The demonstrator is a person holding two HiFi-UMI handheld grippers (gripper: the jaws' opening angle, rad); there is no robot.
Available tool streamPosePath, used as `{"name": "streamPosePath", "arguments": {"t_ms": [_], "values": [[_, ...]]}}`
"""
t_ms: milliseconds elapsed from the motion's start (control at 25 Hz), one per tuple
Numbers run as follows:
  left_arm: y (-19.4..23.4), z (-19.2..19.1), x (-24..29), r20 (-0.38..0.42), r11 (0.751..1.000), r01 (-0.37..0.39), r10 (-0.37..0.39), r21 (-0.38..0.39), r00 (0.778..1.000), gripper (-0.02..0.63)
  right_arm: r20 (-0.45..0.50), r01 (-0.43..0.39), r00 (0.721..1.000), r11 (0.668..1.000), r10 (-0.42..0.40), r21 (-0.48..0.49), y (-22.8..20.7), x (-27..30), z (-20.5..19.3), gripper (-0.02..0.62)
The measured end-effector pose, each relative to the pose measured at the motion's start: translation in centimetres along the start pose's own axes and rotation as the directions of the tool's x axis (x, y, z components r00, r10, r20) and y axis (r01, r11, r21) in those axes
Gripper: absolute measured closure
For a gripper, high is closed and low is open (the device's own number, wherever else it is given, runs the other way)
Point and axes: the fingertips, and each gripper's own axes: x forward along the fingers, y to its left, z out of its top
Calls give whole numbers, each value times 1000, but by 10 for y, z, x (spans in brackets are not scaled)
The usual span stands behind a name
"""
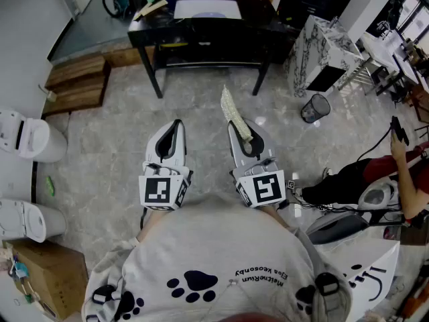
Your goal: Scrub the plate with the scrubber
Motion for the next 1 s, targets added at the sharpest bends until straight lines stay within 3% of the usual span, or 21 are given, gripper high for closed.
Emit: {"name": "streamPosePath", "arguments": {"t_ms": [160, 440, 640, 1000], "values": [[16, -5, -9, -1, 1000, -2, 2, -1, 1000, 604, -33, -6, 999, 1000, 5, -26, 15, 4, -11, 525], [25, -20, -18, -36, 999, 44, -45, -24, 998, 604, -65, 31, 997, 999, -28, 43, 37, 5, -24, 525], [36, -27, -13, -31, 998, 43, -44, -38, 999, 604, -63, 68, 996, 998, -68, 5, 25, 10, -31, 523], [52, -37, 36, -27, 999, 40, -40, -26, 999, 604, -39, 59, 998, 998, -58, 11, -2, 53, -47, 523]]}}
